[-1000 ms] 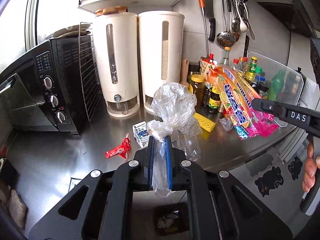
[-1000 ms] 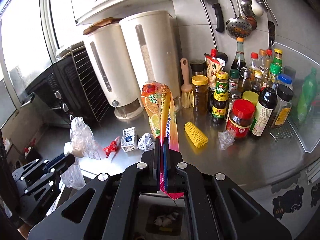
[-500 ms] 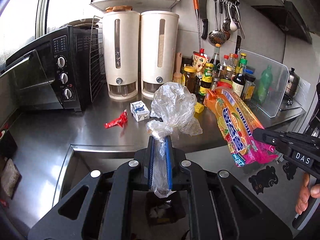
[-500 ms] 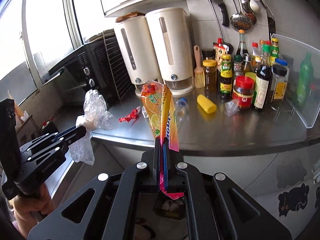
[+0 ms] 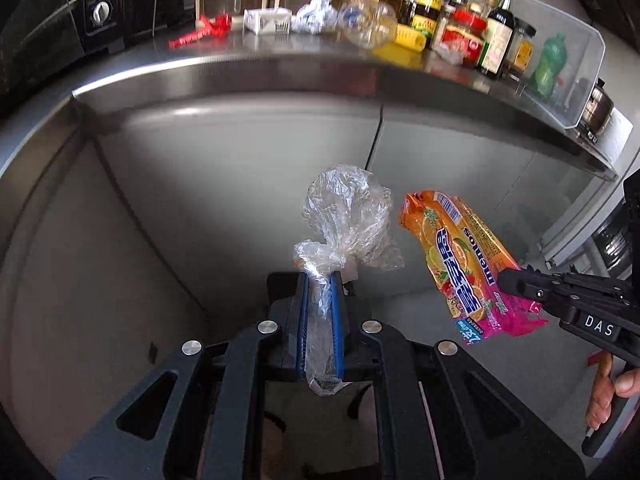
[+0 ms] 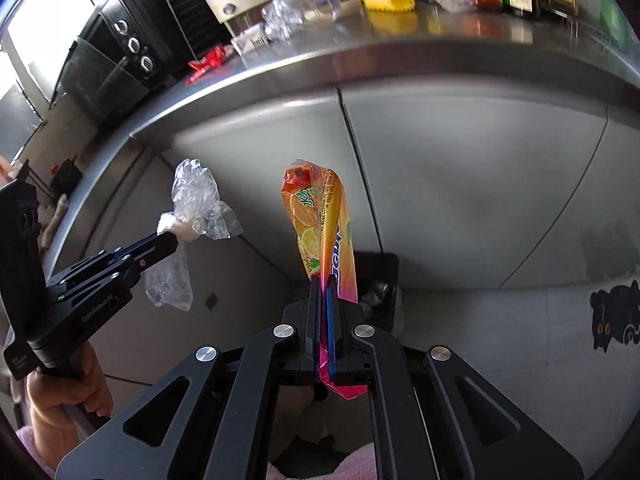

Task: Collect trash
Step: 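Carry the clear bag and candy packet down over the black bin, then open both tools to drop the bag and packet into the bin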

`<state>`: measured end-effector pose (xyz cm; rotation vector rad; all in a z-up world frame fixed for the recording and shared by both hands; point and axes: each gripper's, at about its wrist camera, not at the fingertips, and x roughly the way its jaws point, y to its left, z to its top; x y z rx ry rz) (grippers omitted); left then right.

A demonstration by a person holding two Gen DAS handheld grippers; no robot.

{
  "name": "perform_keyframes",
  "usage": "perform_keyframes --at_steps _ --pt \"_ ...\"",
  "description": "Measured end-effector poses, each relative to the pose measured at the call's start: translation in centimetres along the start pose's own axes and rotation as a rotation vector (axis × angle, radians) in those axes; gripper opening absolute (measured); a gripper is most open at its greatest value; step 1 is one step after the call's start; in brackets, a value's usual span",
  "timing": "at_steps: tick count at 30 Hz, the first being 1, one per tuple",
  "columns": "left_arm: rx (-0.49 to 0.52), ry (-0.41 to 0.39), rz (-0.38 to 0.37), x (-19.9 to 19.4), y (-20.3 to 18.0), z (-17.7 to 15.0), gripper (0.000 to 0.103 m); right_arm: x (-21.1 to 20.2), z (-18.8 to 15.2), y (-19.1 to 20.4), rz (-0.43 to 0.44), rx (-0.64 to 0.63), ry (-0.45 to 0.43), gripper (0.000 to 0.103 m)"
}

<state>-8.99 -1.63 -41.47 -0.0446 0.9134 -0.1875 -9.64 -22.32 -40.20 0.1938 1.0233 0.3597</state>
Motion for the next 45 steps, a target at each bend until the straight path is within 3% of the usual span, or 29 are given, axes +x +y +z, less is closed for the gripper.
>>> perform_keyframes --at_steps 7,21,33,40,43,44,45 --pt "-0.015 0.103 0.014 7.6 1.3 -2.7 0.009 8.0 -2.3 -2.4 -0.008 0.073 0.121 0.004" --pt "-0.045 0.324 -0.002 20.4 3.3 -4.8 0.009 20.5 -2.9 -5.2 -0.023 0.169 0.305 0.004" --pt "-0.077 0.47 -0.023 26.9 4.9 -5.7 0.009 26.3 -1.9 -7.0 -0.022 0.226 0.396 0.004" --pt "-0.093 0.481 -0.008 28.8 4.8 -5.7 0.01 28.0 -1.3 -7.1 -0.03 0.245 0.423 0.007" --pt "-0.09 0.475 0.0 29.0 4.9 -5.4 0.023 28.3 -0.7 -7.5 -0.033 0.269 0.417 0.008" --pt "-0.091 0.471 0.002 29.0 5.2 -5.3 0.038 28.4 -0.6 -7.6 -0.034 0.276 0.418 0.008" --pt "-0.088 0.464 0.007 28.9 5.2 -5.2 0.045 28.4 -0.4 -7.7 -0.04 0.281 0.416 0.009"
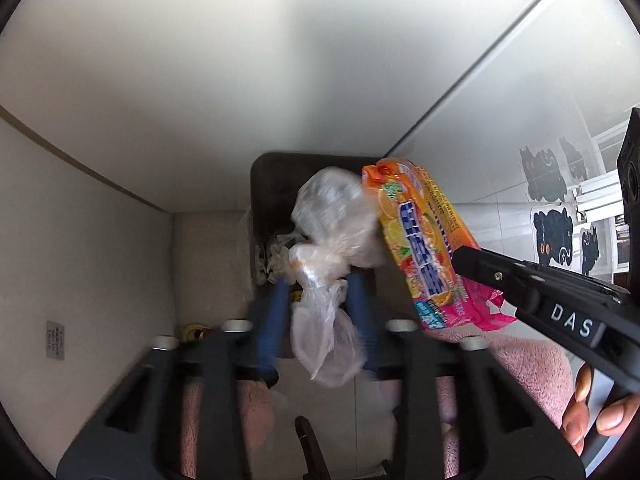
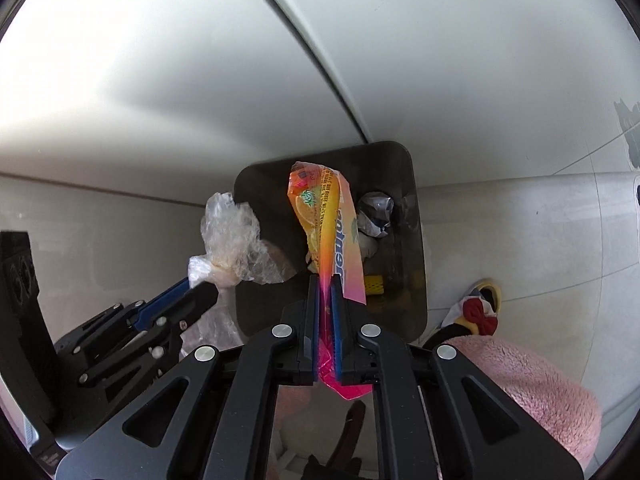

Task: Collect trash
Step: 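Open both tools to drop the bag and packet into the bin, then raise both tools back up to the counter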

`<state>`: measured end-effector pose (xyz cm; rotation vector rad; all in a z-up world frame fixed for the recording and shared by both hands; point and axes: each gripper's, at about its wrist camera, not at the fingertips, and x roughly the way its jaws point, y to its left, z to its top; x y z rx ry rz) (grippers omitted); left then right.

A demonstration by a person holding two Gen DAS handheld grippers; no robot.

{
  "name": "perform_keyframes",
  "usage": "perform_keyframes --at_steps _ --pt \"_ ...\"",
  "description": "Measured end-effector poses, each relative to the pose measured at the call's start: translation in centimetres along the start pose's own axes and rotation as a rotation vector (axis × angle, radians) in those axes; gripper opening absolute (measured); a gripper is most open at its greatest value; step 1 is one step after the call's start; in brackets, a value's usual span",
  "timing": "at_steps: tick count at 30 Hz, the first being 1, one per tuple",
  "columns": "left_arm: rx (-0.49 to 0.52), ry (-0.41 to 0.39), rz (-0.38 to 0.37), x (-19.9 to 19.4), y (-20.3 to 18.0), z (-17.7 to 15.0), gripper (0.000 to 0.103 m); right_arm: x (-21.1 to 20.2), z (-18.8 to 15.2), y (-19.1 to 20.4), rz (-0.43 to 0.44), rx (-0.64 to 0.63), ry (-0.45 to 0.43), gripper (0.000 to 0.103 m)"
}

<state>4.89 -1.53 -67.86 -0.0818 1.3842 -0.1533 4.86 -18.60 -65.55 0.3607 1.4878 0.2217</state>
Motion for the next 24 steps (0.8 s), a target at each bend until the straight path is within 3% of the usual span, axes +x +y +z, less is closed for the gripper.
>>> perform_keyframes --at_steps 1,3,4,7,10,12,14,18,24 --pt "0.004 -0.006 0.004 -0.2 0.0 0.0 0.045 0.0 0.2 0.0 -0.006 0.005 -0.003 0.015" --pt "0.004 -0.007 0.002 -0.6 0.0 -0.1 0.049 0.1 0.4 -0.2 -0.006 0.017 -0.012 0.049" --pt "0.004 -0.011 0.002 -0.8 0.1 -0.1 0.051 -0.1 0.5 -0.2 -0.006 0.023 -0.022 0.071" --pt "0.011 -0.025 0.014 -1.6 -0.1 -0.1 0.062 -0.7 0.6 0.0 -0.016 0.018 -0.034 0.074" --pt "0.015 -0.043 0.013 -2.7 -0.2 0.0 0.076 -1.7 0.6 0.3 -0.05 -0.005 -0.055 0.095" --pt "0.018 -0.058 0.016 -3.7 -0.2 0.1 0.086 -2.8 0.5 0.7 -0.065 -0.024 -0.08 0.098" --pt "0.024 -0.075 0.018 -4.8 -0.5 0.1 0.09 -4.1 0.4 1.0 -0.068 -0.039 -0.1 0.099" --pt "0.027 -0.12 0.015 -7.6 -0.9 -0.1 0.095 -6.8 0.1 1.7 -0.074 -0.065 -0.15 0.1" --pt "0.024 -0.209 0.001 -12.8 -1.2 -1.2 0.095 -12.0 -1.4 2.7 -0.066 -0.111 -0.233 0.1"
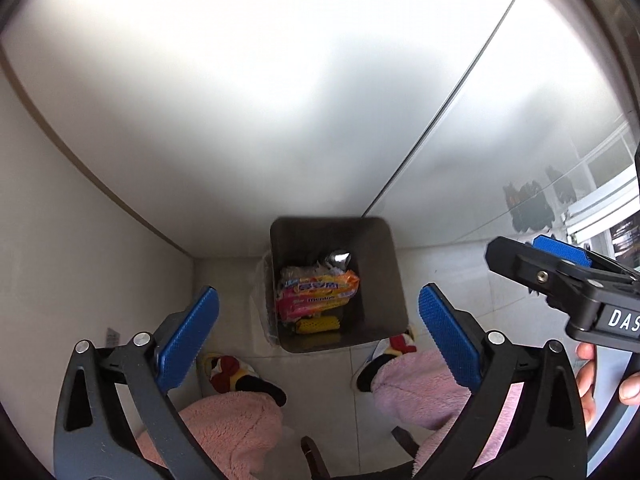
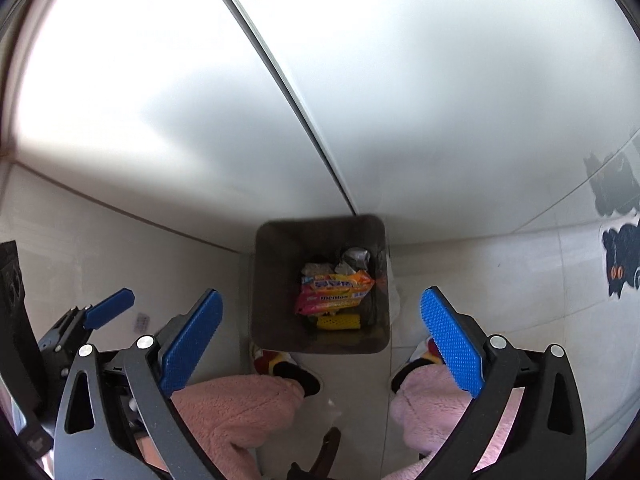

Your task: Collect trash

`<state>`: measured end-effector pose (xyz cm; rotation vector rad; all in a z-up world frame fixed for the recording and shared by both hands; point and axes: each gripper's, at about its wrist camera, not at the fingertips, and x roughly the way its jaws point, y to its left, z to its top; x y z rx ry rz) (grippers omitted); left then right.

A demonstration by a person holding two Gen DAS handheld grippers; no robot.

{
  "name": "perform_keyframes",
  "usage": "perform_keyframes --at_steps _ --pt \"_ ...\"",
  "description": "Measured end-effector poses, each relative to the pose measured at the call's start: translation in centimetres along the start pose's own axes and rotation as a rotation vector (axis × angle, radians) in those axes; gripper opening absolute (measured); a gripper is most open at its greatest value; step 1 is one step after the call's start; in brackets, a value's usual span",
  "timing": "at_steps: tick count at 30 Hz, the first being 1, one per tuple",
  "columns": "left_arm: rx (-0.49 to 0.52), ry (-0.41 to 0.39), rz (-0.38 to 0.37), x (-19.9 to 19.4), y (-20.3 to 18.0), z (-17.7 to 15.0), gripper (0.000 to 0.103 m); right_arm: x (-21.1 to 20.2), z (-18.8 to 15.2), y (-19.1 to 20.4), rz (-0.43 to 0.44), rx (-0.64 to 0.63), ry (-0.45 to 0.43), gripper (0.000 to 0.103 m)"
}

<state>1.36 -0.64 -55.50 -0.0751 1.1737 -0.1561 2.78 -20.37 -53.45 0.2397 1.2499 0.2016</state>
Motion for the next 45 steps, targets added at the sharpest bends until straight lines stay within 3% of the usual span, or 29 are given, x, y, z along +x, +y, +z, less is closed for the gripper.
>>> perform_keyframes --at_steps 15,23,29,37,45 --pt "0.03 -0.23 0.005 -13.6 -1.0 0.5 0.095 -14.9 -1.1 1.5 0.036 -0.08 -0.224 0.1" --pt "0.058 -0.336 0.034 -20.8 -0.4 4.4 0.095 -21.3 2.3 4.4 0.015 -0.138 -0.342 0.1" --pt "0.064 -0.391 0.069 -24.9 0.5 9.0 0.095 -23.6 6.2 6.6 0.007 -0.153 -0.394 0.1" --pt "0.041 -0.419 0.059 -26.4 2.6 15.0 0.095 -25.1 12.1 9.4 0.031 -0.144 -0.411 0.1" --pt "0.044 -0.386 0.07 -24.0 4.4 20.8 0.094 -23.7 16.9 11.2 0.04 -0.12 -0.369 0.095"
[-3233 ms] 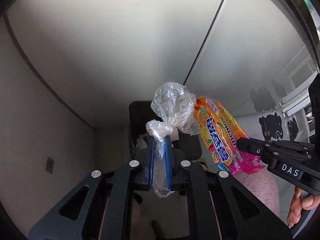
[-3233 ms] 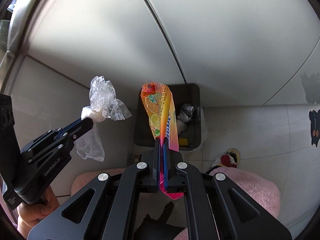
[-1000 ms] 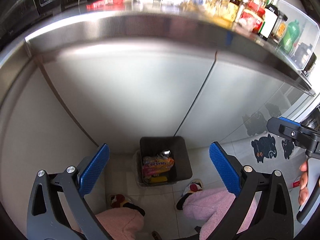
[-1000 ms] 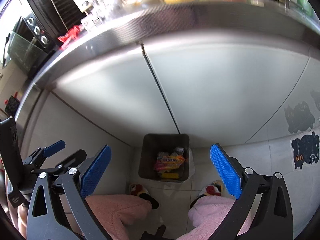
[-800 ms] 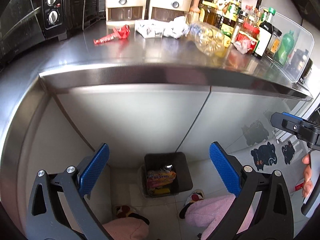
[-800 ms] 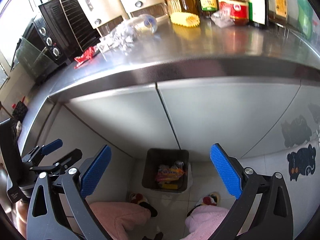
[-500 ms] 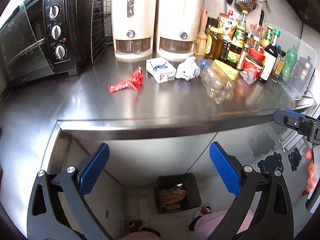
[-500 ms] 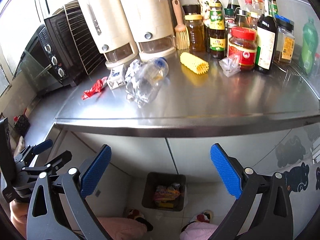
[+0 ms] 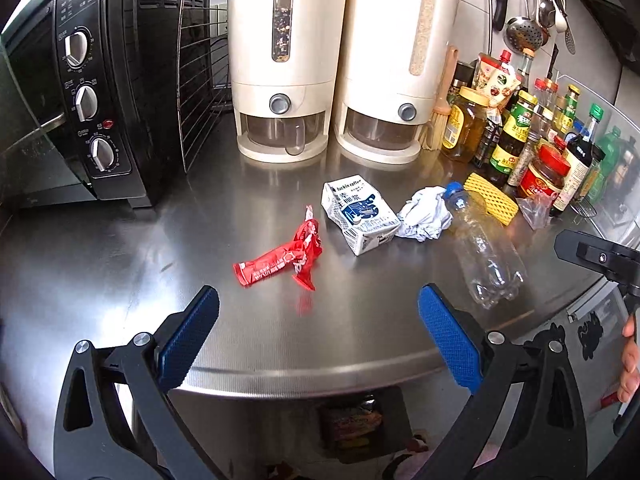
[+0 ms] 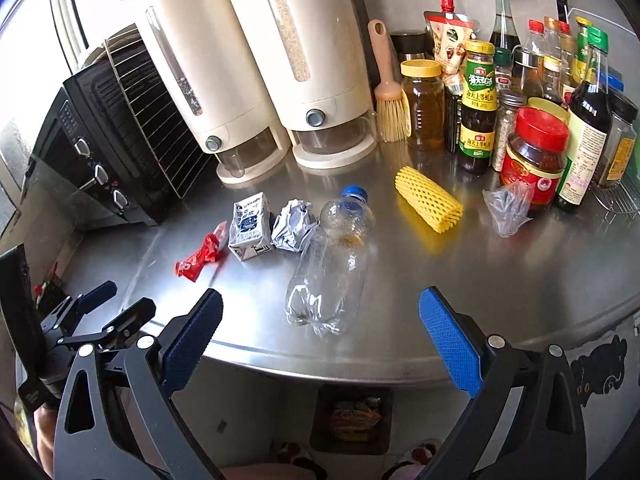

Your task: Collect trash

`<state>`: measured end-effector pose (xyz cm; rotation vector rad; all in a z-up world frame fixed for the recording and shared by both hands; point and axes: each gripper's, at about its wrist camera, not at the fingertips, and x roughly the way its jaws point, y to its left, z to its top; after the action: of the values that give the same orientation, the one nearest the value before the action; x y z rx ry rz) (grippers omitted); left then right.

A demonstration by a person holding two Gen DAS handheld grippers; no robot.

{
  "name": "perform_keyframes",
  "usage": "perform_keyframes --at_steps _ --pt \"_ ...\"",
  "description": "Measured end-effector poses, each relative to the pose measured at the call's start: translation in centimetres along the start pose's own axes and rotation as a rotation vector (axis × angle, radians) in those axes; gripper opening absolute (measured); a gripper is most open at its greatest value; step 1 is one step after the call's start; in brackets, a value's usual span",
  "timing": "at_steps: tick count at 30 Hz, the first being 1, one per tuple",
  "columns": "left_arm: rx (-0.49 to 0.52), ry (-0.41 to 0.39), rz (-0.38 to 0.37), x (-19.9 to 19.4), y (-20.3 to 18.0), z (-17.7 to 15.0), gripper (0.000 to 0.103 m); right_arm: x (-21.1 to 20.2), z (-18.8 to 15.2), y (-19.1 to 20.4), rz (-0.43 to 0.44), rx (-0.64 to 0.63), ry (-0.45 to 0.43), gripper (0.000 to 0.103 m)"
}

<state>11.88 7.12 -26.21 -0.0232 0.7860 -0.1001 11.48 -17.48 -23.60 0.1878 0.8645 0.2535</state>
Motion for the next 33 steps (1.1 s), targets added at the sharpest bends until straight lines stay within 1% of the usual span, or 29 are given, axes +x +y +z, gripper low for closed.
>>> perform_keyframes --at_steps 4,6,10,13,15,17,19,20,21,22,23,24,25,27,29,30,33 --pt "-0.007 0.028 -0.006 2.6 0.8 0.9 0.092 2.0 0.9 -0.1 0.007 0.015 0.041 0.088" --pt "-0.015 0.043 -0.016 3.7 1.1 1.2 0.087 3.0 1.2 -0.2 0.004 0.02 0.055 0.086" --pt "-0.029 0.067 -0.026 5.7 1.7 1.6 0.084 4.9 1.6 -0.3 -0.001 0.024 0.087 0.085" --pt "-0.028 0.092 -0.039 7.1 1.8 1.5 0.077 6.2 1.6 -0.5 -0.011 0.028 0.107 0.085" --pt "-0.024 0.105 -0.038 8.0 2.0 1.5 0.076 6.9 1.5 -0.6 -0.019 0.029 0.118 0.085" --pt "-0.027 0.113 -0.04 8.7 2.2 1.3 0.075 7.7 1.4 -0.6 -0.025 0.026 0.132 0.085" --pt "-0.038 0.116 -0.047 9.2 2.5 1.3 0.071 8.4 1.2 -0.8 -0.03 0.029 0.144 0.085" --pt "-0.04 0.12 -0.051 9.4 2.7 1.3 0.066 8.8 1.0 -0.8 -0.033 0.032 0.151 0.084" --pt "-0.037 0.119 -0.051 9.5 2.8 1.3 0.056 9.1 0.9 -1.0 -0.032 0.037 0.158 0.082" --pt "-0.033 0.117 -0.05 9.5 2.8 1.3 0.051 9.4 0.8 -1.1 -0.029 0.041 0.165 0.076" --pt "-0.029 0.116 -0.045 9.5 2.8 1.3 0.04 9.5 0.6 -1.2 -0.023 0.045 0.17 0.071" --pt "-0.03 0.117 -0.045 9.5 2.9 1.4 0.032 9.7 0.5 -1.3 -0.022 0.047 0.174 0.068" --pt "-0.034 0.121 -0.054 9.6 3.1 1.5 0.027 9.8 0.3 -1.4 -0.022 0.048 0.174 0.067" --pt "-0.043 0.124 -0.063 9.6 3.2 1.6 0.01 9.8 0.1 -1.6 -0.013 0.052 0.173 0.066" --pt "-0.034 0.127 -0.064 9.8 3.0 1.6 0.008 9.7 -0.1 -1.9 -0.004 0.057 0.173 0.065" --pt "-0.022 0.129 -0.06 9.8 2.8 1.5 0.003 9.6 -0.2 -2.0 -0.006 0.051 0.173 0.064" --pt "-0.001 0.131 -0.049 9.9 2.1 1.4 0.0 9.5 -0.4 -2.2 -0.016 0.037 0.174 0.063"
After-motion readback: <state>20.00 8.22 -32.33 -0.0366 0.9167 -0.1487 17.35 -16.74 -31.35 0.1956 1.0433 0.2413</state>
